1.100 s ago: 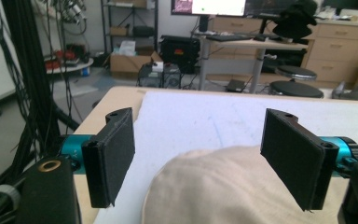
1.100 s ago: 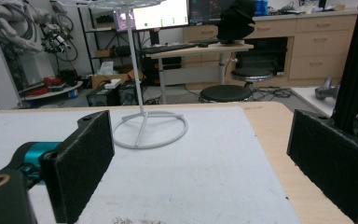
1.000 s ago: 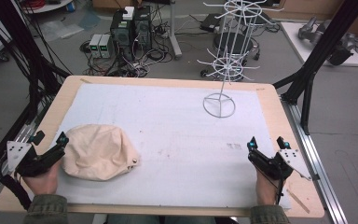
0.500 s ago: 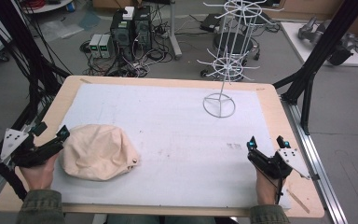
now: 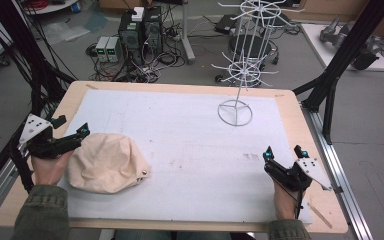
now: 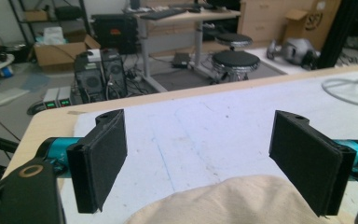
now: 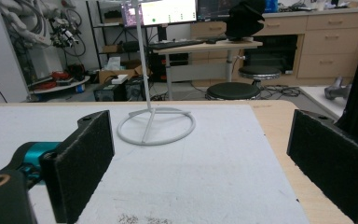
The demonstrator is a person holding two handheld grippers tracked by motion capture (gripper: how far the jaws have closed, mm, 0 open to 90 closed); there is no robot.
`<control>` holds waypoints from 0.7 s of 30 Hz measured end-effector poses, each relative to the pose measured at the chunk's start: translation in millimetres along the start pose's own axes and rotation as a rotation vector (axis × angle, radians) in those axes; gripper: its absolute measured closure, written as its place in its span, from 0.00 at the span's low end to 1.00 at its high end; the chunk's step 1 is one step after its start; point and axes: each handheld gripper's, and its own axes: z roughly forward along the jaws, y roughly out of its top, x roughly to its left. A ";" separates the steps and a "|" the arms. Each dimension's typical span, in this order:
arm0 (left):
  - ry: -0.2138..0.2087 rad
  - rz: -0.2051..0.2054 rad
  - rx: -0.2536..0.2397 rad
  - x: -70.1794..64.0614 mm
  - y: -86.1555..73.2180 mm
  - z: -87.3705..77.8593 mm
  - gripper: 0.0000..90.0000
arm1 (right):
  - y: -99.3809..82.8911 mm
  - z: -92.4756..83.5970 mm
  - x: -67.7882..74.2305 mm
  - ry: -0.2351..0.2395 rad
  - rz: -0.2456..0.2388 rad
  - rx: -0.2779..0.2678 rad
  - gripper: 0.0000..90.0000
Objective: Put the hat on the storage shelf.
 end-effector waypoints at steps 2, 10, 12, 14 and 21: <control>-0.016 0.021 0.026 0.1 4.1 3.7 0.21 | 0.0 0.1 0.3 -0.001 -0.002 -0.001 0.07; -0.049 0.087 0.105 0.7 12.2 16.8 0.21 | -0.3 0.4 0.7 0.005 0.003 0.010 0.07; -0.058 0.106 0.130 0.3 13.2 19.7 0.21 | -0.5 1.3 0.7 0.007 -0.001 0.007 0.07; -0.071 0.129 0.154 0.5 14.1 21.9 0.21 | -0.6 1.4 1.0 0.007 0.001 0.008 0.07; -0.095 0.162 0.174 4.2 14.9 27.4 0.22 | -1.0 1.9 2.2 0.010 -0.003 0.013 0.07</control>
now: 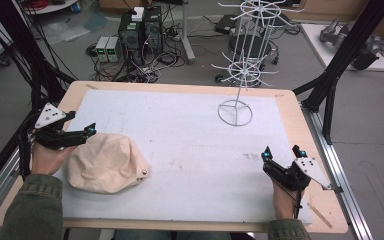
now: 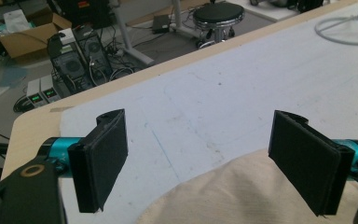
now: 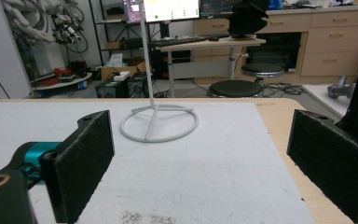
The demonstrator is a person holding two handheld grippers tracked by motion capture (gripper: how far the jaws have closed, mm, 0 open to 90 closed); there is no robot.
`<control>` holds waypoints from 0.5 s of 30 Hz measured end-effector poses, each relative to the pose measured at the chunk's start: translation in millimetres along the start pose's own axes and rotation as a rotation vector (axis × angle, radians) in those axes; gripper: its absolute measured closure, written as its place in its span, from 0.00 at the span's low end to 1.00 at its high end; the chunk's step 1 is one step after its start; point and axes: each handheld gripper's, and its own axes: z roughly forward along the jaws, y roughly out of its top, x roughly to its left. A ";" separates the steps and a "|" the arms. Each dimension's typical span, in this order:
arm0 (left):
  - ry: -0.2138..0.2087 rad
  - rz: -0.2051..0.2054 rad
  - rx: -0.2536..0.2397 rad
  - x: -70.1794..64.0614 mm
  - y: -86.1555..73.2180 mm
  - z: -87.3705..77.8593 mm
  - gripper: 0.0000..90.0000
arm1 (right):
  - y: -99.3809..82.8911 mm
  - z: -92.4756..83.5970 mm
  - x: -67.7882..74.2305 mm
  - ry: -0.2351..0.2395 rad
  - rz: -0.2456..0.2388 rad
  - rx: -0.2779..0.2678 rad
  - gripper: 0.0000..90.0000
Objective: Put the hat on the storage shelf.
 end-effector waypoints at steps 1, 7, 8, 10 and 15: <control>-0.010 0.005 0.005 0.5 -0.3 1.3 0.22 | 0.1 0.0 -0.2 0.002 -0.005 0.001 0.07; -0.057 0.055 0.060 -1.0 0.0 11.1 0.25 | -0.2 0.9 0.5 0.005 -0.003 0.007 0.07; -0.061 0.063 0.066 -1.6 0.0 12.5 0.25 | -0.2 0.9 0.5 0.005 -0.003 0.007 0.07; -0.076 0.073 0.082 -2.9 0.0 16.4 0.25 | -0.3 1.1 0.5 0.007 -0.006 0.007 0.07; -0.099 0.100 0.132 -4.1 -2.5 24.2 0.27 | -0.9 3.1 1.2 0.010 -0.011 0.015 0.07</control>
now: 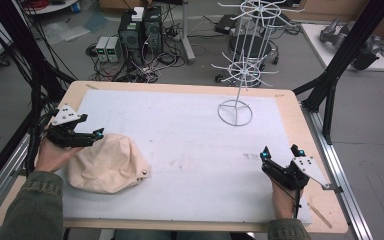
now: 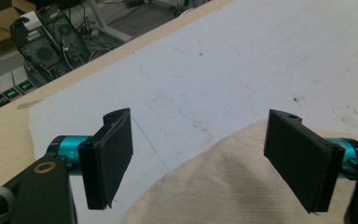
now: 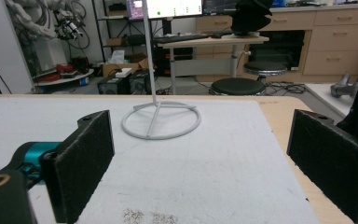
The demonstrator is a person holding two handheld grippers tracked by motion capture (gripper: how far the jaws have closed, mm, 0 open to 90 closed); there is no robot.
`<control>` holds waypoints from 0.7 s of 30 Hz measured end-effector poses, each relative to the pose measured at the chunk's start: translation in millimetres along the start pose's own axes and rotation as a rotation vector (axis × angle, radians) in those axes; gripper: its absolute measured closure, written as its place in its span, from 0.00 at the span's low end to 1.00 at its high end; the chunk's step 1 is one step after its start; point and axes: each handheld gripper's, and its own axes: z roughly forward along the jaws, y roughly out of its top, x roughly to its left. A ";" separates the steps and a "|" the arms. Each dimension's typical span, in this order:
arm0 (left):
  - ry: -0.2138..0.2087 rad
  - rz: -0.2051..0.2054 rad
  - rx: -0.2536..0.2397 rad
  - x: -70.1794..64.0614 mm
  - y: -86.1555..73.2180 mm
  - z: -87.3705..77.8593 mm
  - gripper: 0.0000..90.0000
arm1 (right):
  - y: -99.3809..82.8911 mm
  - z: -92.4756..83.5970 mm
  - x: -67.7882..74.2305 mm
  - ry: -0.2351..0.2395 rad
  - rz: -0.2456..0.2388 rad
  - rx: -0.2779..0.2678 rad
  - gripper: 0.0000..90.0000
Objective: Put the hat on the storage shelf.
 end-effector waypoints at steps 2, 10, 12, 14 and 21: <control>-0.007 0.005 0.017 0.8 -1.1 3.2 0.27 | -0.2 0.6 0.6 0.008 -0.007 0.003 0.07; -0.028 0.001 0.058 3.5 -5.4 9.0 0.27 | -0.2 0.8 0.7 0.011 -0.010 0.005 0.07; -0.034 0.002 0.065 3.8 -6.7 9.9 0.27 | -0.2 0.7 0.5 0.011 -0.004 0.004 0.07; -0.041 0.004 0.076 4.3 -8.1 10.8 0.27 | -0.2 0.6 0.6 0.010 -0.005 0.004 0.07; -0.083 0.003 0.132 5.3 -13.5 20.1 0.27 | -0.5 1.2 0.8 0.014 -0.004 0.013 0.07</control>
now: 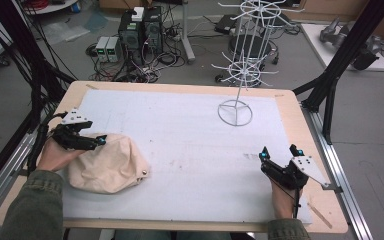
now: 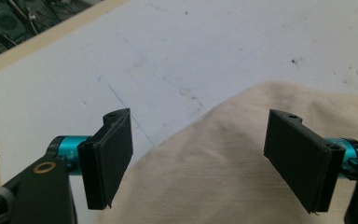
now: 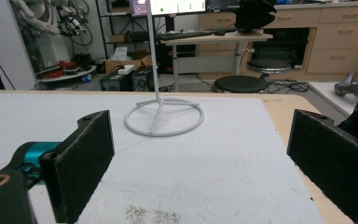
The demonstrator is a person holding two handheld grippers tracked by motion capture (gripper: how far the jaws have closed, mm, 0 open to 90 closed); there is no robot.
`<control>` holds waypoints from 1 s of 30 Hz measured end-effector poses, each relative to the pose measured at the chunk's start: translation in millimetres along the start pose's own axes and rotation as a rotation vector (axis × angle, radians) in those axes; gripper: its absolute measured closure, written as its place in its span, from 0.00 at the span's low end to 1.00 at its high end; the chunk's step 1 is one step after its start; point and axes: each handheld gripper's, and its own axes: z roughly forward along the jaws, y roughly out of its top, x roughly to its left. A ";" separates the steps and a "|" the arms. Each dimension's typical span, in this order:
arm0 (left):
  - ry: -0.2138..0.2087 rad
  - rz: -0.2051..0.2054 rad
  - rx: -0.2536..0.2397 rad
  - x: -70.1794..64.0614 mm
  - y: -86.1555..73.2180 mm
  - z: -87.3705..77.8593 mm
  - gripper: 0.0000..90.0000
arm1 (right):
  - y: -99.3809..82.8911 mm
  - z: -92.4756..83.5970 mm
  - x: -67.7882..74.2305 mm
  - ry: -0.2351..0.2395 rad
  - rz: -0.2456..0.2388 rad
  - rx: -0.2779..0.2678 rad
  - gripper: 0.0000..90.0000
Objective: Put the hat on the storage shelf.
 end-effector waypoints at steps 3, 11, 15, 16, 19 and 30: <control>0.002 0.010 0.040 0.6 -3.6 4.2 0.26 | 0.1 -0.4 -0.1 0.000 0.001 -0.002 0.07; -0.004 0.012 0.144 5.8 -15.9 13.6 0.26 | 0.1 -0.2 0.3 0.003 -0.002 -0.001 0.07; -0.015 0.034 0.186 3.8 -20.5 20.6 0.27 | 0.0 -0.1 0.0 0.003 0.000 0.000 0.07; -0.013 0.037 0.190 3.5 -21.2 21.8 0.27 | 0.0 -0.1 0.2 0.003 0.002 0.000 0.07; -0.001 0.041 0.192 4.2 -23.2 25.1 0.26 | 0.2 -0.3 0.3 0.005 -0.003 -0.004 0.07; 0.065 0.135 0.199 -0.6 -27.4 38.5 0.29 | 0.2 -0.7 -0.6 0.001 0.012 -0.005 0.07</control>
